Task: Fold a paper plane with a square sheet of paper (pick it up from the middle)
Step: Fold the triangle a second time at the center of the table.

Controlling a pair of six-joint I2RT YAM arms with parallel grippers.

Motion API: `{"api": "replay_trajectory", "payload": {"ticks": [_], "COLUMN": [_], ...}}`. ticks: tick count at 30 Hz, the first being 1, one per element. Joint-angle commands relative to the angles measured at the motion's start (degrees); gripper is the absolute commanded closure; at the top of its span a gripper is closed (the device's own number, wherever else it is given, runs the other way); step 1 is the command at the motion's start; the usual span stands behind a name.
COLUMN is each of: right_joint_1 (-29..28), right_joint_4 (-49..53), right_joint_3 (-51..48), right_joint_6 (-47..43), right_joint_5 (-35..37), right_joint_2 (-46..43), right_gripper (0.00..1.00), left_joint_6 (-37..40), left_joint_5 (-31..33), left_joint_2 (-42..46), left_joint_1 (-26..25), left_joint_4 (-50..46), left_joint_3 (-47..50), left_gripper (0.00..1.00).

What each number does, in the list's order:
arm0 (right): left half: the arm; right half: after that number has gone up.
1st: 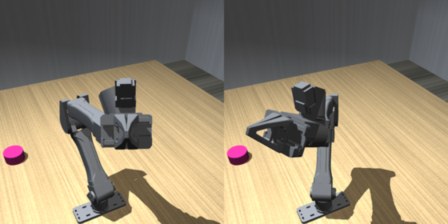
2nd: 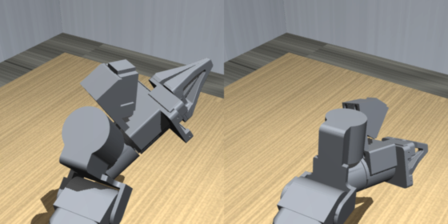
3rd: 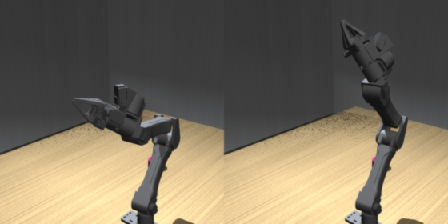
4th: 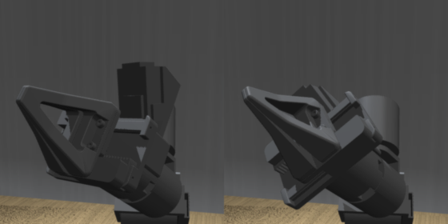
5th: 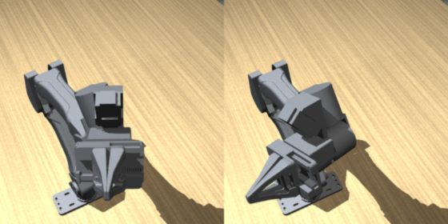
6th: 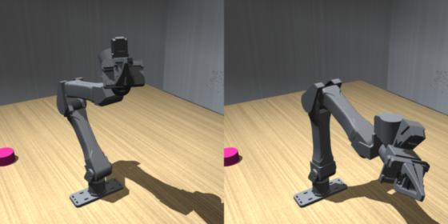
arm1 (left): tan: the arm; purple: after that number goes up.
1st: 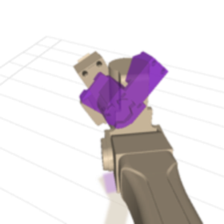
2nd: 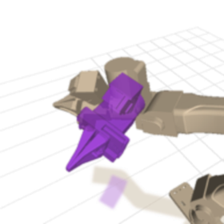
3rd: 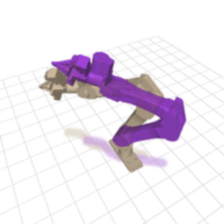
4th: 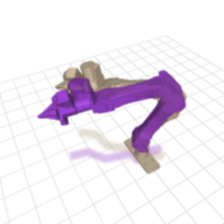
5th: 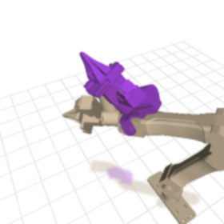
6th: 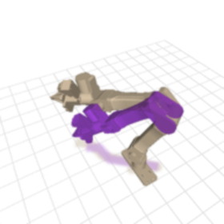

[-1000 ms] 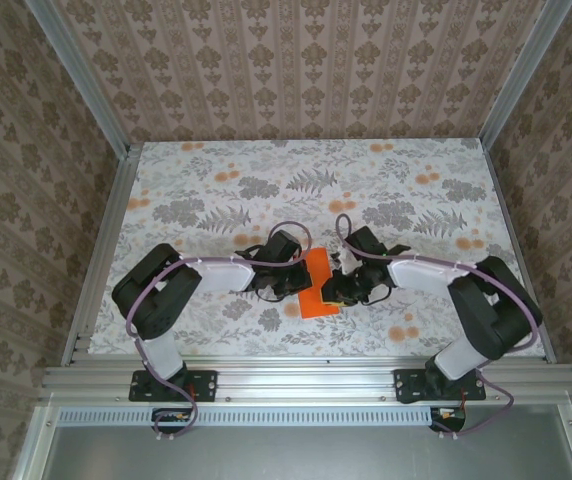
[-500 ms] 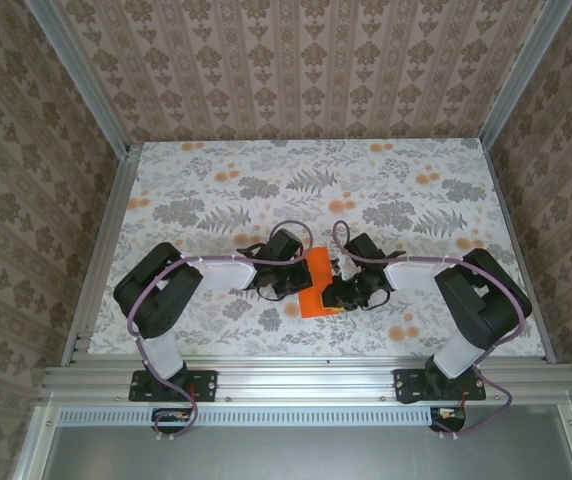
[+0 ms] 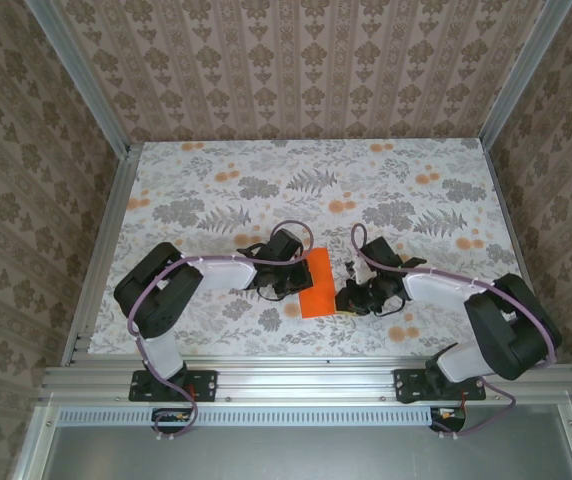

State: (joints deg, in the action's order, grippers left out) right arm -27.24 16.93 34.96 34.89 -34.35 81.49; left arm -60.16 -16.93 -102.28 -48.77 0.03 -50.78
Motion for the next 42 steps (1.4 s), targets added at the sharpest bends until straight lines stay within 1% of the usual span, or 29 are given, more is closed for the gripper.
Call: {"api": "replay_trajectory", "payload": {"ticks": [1,5,8,11,14,20,27,30,38,42], "right_joint_1": [-0.22,-1.56,-1.85,-1.87,-1.9,-1.78,-1.83,-1.76,-1.88,-1.9], "right_joint_4": [1.86,-0.17,-2.27,-2.32,-2.01,-0.51,-0.94,-1.21,-1.47,-0.49], "right_joint_3": [4.45,6.92,6.79,6.63,5.12,1.08,-0.25,0.54,4.21,5.69], "right_joint_6": [1.75,1.96,2.28,1.64,1.15,0.13,0.26,0.78,2.0,2.03], "right_joint_5": [-0.67,-1.01,-0.85,0.15,2.11,4.86,4.32,3.65,2.35,2.75], "right_joint_2": [-0.88,5.34,9.23,12.4,13.66,13.1,12.26,11.79,10.96,10.34], "right_gripper": [0.84,0.83,0.83,0.85,0.88,0.92,0.92,0.91,0.88,0.88], "left_joint_6": [1.53,1.61,1.54,1.5,2.03,3.62,6.27,6.81,7.97,7.18], "left_joint_5": [3.58,3.46,3.03,2.34,2.83,3.91,2.55,1.77,1.5,1.55], "left_joint_2": [-2.66,-2.57,-2.31,-2.31,-2.34,-0.46,1.5,3.26,10.73,15.09], "left_joint_1": [0.33,0.0,-0.09,-0.31,-0.45,2.43,7.81,9.03,9.04,8.55], "left_joint_4": [-5.76,-6.19,-5.85,-6.08,-7.29,-7.7,-6.43,-6.05,-9.53,-10.47], "left_joint_3": [0.44,-0.16,-0.34,-1.11,-2.11,0.0,3.59,4.46,3.07,2.85], "left_gripper": [0.96,0.96,0.95,0.95,0.95,0.94,0.93,0.92,0.87,0.79]}}
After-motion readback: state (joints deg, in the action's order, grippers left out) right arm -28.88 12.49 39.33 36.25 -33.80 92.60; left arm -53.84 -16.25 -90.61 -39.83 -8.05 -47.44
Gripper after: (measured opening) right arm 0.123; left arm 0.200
